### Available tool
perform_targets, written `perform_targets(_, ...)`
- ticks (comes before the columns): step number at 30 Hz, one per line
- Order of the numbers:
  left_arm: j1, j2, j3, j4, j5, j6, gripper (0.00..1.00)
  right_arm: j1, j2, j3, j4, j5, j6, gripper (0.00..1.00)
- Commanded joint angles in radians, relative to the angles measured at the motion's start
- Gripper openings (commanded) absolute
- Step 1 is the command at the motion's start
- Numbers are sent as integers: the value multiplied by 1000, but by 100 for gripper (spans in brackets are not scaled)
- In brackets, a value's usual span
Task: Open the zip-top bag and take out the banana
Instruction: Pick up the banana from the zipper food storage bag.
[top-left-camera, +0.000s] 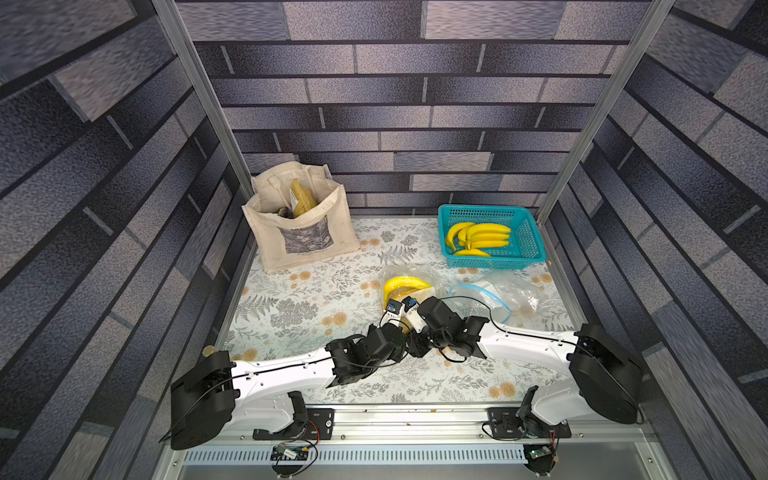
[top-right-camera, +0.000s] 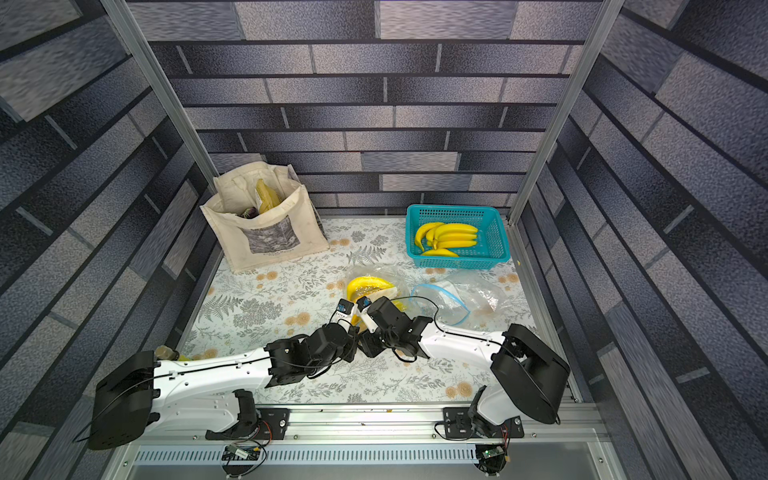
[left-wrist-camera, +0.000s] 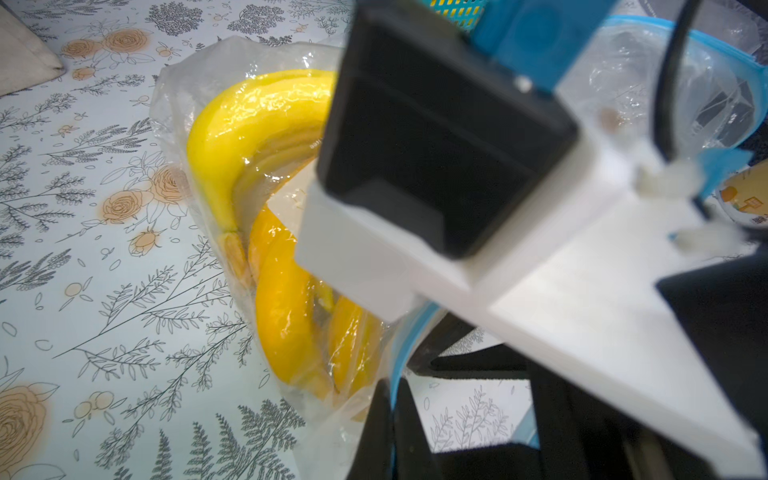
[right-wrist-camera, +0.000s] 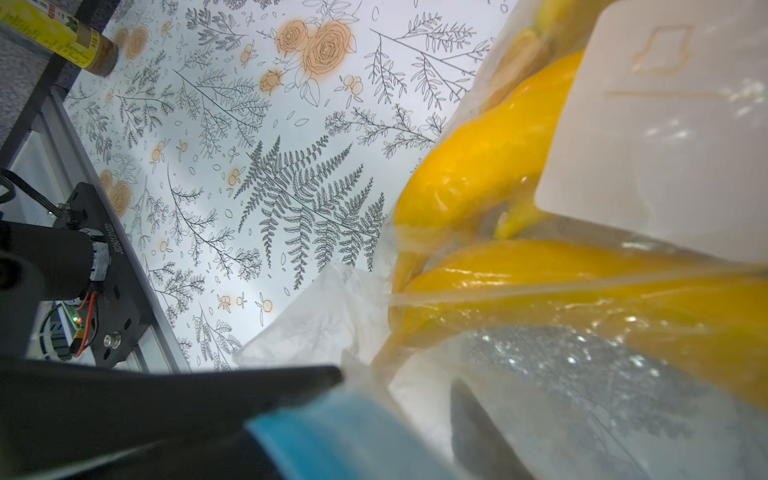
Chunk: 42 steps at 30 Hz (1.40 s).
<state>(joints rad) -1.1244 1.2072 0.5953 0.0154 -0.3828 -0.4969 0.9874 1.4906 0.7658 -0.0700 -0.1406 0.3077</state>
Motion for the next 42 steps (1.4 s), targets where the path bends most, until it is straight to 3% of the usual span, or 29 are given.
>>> perform_targets(1, -5, -16, -20, 34, -32, -31, 0, 25, 36, 27, -7, 32, 20, 46)
perform_targets(11, -9, -38, -42, 32, -42, -43, 0, 30, 58, 37, 62, 49, 13, 29)
perform_targets(15, -11, -57, -56, 24, -51, -49, 0, 32, 88, 56, 55, 32, 11, 15)
perform_targets(19, -8, -82, -73, 5, -73, -55, 0, 32, 78, 56, 13, 53, 8, 10)
perform_targets(25, 11, -104, -95, -25, -102, -72, 0, 32, 6, 12, 7, 54, 16, 7)
perform_targets(35, 57, -100, -100, -42, -102, -64, 0, 32, -118, -44, 41, -161, 26, 5)
perform_targets(42, 108, -107, -101, -33, -73, -32, 0, 31, -244, -85, 69, -204, 25, 5)
